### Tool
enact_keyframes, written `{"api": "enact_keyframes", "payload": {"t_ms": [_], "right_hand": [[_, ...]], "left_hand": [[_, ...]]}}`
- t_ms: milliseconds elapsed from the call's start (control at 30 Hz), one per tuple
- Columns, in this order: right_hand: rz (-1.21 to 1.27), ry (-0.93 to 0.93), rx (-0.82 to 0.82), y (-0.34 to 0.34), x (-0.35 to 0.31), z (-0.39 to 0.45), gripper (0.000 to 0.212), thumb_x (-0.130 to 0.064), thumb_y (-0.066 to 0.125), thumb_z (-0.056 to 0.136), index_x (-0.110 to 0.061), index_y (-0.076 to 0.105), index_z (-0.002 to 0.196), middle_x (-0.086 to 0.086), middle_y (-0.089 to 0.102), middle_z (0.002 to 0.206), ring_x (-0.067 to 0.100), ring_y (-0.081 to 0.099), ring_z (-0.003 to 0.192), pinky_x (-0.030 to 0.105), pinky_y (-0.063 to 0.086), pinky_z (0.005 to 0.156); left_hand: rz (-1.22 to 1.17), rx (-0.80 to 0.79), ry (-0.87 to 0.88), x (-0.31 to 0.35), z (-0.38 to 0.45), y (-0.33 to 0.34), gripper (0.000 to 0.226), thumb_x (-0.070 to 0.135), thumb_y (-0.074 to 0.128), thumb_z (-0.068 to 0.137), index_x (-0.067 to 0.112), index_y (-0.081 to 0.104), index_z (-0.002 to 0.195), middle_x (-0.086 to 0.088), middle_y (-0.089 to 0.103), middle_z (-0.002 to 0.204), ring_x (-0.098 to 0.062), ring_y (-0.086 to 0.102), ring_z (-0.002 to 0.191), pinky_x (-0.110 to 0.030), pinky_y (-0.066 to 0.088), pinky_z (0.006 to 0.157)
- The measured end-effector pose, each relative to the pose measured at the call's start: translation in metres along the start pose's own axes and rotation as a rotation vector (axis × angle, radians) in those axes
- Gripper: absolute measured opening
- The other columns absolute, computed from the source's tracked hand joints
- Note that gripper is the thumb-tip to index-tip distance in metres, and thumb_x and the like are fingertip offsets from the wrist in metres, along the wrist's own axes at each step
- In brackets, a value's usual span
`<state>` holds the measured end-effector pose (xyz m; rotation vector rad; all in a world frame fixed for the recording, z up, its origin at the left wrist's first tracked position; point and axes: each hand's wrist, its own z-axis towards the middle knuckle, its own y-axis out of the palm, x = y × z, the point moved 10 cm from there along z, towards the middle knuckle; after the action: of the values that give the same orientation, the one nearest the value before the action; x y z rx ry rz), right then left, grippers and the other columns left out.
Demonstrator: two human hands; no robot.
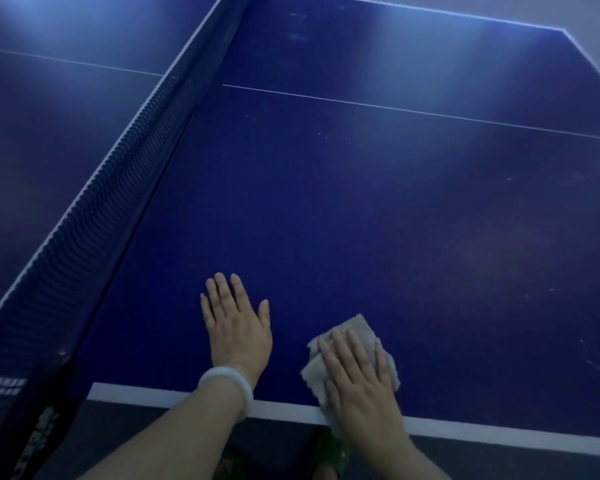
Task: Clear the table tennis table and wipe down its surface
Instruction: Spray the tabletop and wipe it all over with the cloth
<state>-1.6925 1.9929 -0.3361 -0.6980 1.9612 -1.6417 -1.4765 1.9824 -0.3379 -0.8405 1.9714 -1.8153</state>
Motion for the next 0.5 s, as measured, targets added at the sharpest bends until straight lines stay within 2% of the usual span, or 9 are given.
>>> {"api": "enact_keyframes", "payload": {"t_ms": [67,100,133,200,267,300,333,400,500], "right_hand": [[-0.099,-0.131,0.003,-0.003,0.027,-0.006,0.056,-0.037,0.034,0.096,-0.018,0.040,0.148,0.006,0.029,0.159,0.026,0.017,0.150,0.057,0.020,0.112],[-0.171,-0.121,0.025,-0.005,0.052,-0.009,0.054,-0.034,0.032,0.096,-0.014,0.044,0.145,0.009,0.031,0.158,0.028,0.014,0.150,0.056,0.018,0.113],[-0.197,-0.034,0.081,-0.012,0.084,-0.010,0.053,-0.028,0.029,0.098,-0.008,0.044,0.144,0.013,0.031,0.156,0.028,0.009,0.151,0.055,0.016,0.115],[-0.074,0.387,0.127,-0.024,0.159,-0.014,0.050,-0.020,0.028,0.102,-0.006,0.028,0.151,0.014,0.017,0.159,0.022,-0.008,0.151,0.052,0.007,0.118],[0.123,0.813,0.081,-0.018,0.195,-0.019,0.061,-0.027,0.029,0.105,-0.013,0.000,0.156,0.008,-0.007,0.163,0.021,-0.016,0.150,0.056,0.006,0.119],[0.156,0.885,0.060,-0.016,0.189,-0.014,0.067,-0.033,0.029,0.105,-0.014,-0.013,0.155,0.009,-0.015,0.163,0.025,-0.015,0.150,0.058,0.009,0.119],[0.120,0.829,0.042,-0.015,0.170,0.001,0.074,-0.036,0.030,0.104,-0.014,-0.021,0.152,0.011,-0.020,0.161,0.028,-0.012,0.151,0.058,0.013,0.119],[0.103,0.469,0.010,-0.012,0.106,0.044,0.078,-0.036,0.037,0.102,-0.013,-0.018,0.152,0.011,-0.022,0.160,0.031,-0.011,0.150,0.055,0.013,0.120],[0.071,-0.163,0.088,-0.026,0.026,0.077,0.056,-0.037,0.029,0.103,-0.020,0.016,0.155,0.003,0.008,0.163,0.025,0.005,0.151,0.055,0.008,0.116]], "left_hand": [[0.007,0.014,-0.001,0.001,0.000,0.000,0.073,0.050,0.010,0.098,0.005,-0.003,0.154,-0.020,-0.005,0.162,-0.032,-0.008,0.150,-0.048,-0.003,0.122],[0.003,0.019,-0.003,0.002,0.000,0.000,0.073,0.050,0.011,0.098,0.004,-0.001,0.154,-0.020,-0.003,0.162,-0.032,-0.006,0.150,-0.048,-0.002,0.122],[-0.003,0.022,-0.005,0.003,0.000,-0.001,0.073,0.049,0.012,0.098,0.004,0.001,0.154,-0.020,-0.002,0.162,-0.032,-0.005,0.150,-0.048,-0.002,0.122],[0.005,0.024,-0.010,0.004,0.000,0.000,0.073,0.050,0.010,0.097,0.005,0.001,0.154,-0.020,-0.001,0.162,-0.031,-0.005,0.150,-0.048,-0.001,0.122],[0.018,0.021,-0.020,0.003,0.001,0.001,0.075,0.051,0.003,0.094,0.006,0.000,0.154,-0.019,-0.002,0.162,-0.031,-0.005,0.150,-0.048,-0.002,0.122],[0.020,0.024,-0.021,0.003,0.001,0.002,0.076,0.052,0.001,0.093,0.006,0.001,0.154,-0.019,-0.001,0.162,-0.030,-0.005,0.150,-0.047,-0.001,0.122],[0.018,0.029,-0.021,0.003,0.001,0.001,0.077,0.052,0.000,0.092,0.006,0.002,0.154,-0.019,-0.001,0.162,-0.030,-0.004,0.150,-0.047,0.000,0.122],[0.011,0.035,-0.024,0.003,0.002,0.001,0.078,0.052,0.001,0.092,0.006,0.005,0.154,-0.018,0.002,0.162,-0.030,-0.003,0.150,-0.047,0.001,0.122],[0.001,0.042,-0.028,0.004,0.002,0.001,0.077,0.052,0.005,0.093,0.006,0.009,0.154,-0.018,0.004,0.162,-0.029,-0.001,0.150,-0.047,0.003,0.122]]}}
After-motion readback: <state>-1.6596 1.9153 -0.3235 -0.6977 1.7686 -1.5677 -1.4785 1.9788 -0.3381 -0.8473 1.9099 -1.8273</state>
